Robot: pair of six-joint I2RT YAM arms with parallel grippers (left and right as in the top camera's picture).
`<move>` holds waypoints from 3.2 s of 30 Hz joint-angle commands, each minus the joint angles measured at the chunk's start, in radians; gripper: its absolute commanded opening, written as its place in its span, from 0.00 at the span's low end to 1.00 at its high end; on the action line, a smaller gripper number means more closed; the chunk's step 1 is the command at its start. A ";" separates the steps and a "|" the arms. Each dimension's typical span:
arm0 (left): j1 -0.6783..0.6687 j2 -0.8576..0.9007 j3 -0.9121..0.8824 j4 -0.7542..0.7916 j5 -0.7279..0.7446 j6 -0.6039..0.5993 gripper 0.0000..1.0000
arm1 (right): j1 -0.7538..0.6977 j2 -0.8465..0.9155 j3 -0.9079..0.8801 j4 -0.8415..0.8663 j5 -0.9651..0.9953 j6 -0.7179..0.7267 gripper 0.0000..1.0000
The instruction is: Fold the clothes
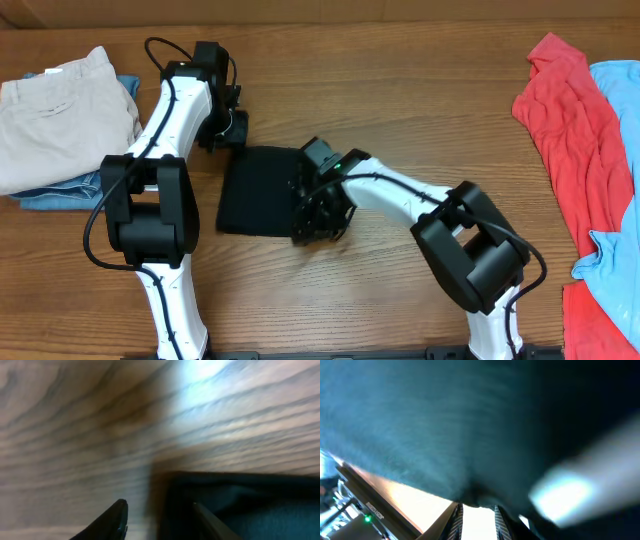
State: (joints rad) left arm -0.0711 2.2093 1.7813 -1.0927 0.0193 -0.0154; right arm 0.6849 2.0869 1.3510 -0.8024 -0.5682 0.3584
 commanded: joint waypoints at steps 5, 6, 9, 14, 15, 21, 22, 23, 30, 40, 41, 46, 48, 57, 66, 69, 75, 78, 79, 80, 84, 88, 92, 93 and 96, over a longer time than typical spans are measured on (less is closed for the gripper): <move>0.005 0.011 0.007 -0.156 -0.053 -0.032 0.34 | -0.142 0.016 0.001 -0.019 0.166 -0.026 0.26; 0.005 0.011 -0.002 -0.179 -0.053 -0.034 0.32 | -0.155 0.016 0.005 -0.020 0.182 -0.038 0.26; 0.006 0.011 -0.056 -0.218 -0.053 -0.058 0.32 | -0.190 0.016 0.034 -0.023 0.196 -0.080 0.27; 0.005 0.011 -0.181 -0.238 -0.053 -0.087 0.26 | -0.224 0.016 0.108 -0.031 0.237 -0.100 0.27; 0.005 0.011 -0.200 -0.238 -0.052 -0.096 0.25 | -0.227 0.016 0.124 -0.033 0.245 -0.101 0.27; 0.005 0.001 -0.230 -0.263 -0.052 -0.150 0.24 | -0.232 0.016 0.211 -0.075 0.324 -0.132 0.30; 0.005 -0.008 -0.229 -0.268 -0.052 -0.149 0.24 | -0.232 0.016 0.218 -0.085 0.333 -0.132 0.30; 0.005 -0.040 -0.227 -0.267 -0.052 -0.150 0.24 | -0.232 0.016 0.224 -0.103 0.344 -0.131 0.30; 0.006 -0.222 -0.193 -0.211 -0.052 -0.165 0.56 | -0.232 0.016 0.224 -0.124 0.344 -0.131 0.30; 0.005 -0.306 -0.187 0.048 0.165 0.009 0.88 | -0.232 0.016 0.224 -0.135 0.343 -0.130 0.30; 0.006 -0.293 -0.187 0.070 0.195 0.024 0.88 | -0.232 0.016 0.224 -0.135 0.343 -0.130 0.30; 0.006 -0.193 -0.187 0.153 0.262 0.068 0.88 | -0.232 0.016 0.223 -0.151 0.344 -0.130 0.30; 0.006 -0.150 -0.187 0.174 0.314 0.092 0.88 | -0.232 0.016 0.223 -0.154 0.344 -0.130 0.30; 0.005 0.013 -0.187 0.262 0.509 0.099 0.89 | -0.232 0.016 0.223 -0.158 0.344 -0.127 0.30; 0.005 0.059 -0.188 0.240 0.582 0.103 0.21 | -0.232 0.016 0.223 -0.169 0.344 -0.127 0.30; 0.008 0.055 -0.187 0.233 0.572 0.108 0.04 | -0.232 0.016 0.223 -0.171 0.344 -0.127 0.30; 0.020 -0.021 -0.163 0.199 0.459 0.124 0.04 | -0.245 0.003 0.224 -0.184 0.360 -0.124 0.28; 0.034 -0.104 -0.138 0.159 0.340 0.122 0.04 | -0.272 -0.029 0.233 -0.197 0.378 -0.123 0.28; 0.041 -0.139 -0.128 0.147 0.296 0.116 0.04 | -0.285 -0.046 0.238 -0.206 0.387 -0.123 0.28; 0.048 -0.175 -0.120 0.137 0.258 0.112 0.04 | -0.298 -0.066 0.243 -0.216 0.401 -0.123 0.28; 0.093 -0.319 -0.095 0.109 0.132 0.112 0.04 | -0.353 -0.154 0.249 -0.250 0.428 -0.124 0.28; 0.145 -0.435 -0.093 0.118 0.018 0.113 0.04 | -0.404 -0.235 0.249 -0.278 0.431 -0.128 0.28; 0.197 -0.518 -0.091 0.131 -0.117 0.113 0.04 | -0.441 -0.283 0.249 -0.309 0.437 -0.129 0.28; 0.210 -0.531 -0.089 0.135 -0.145 0.113 0.04 | -0.448 -0.288 0.249 -0.317 0.437 -0.131 0.28; 0.251 -0.555 -0.088 0.170 -0.188 0.114 0.04 | -0.462 -0.292 0.249 -0.336 0.437 -0.131 0.28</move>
State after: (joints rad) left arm 0.1524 1.6794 1.6745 -0.9440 -0.0612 0.0826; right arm 0.2344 1.8034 1.5841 -1.1297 -0.1413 0.2344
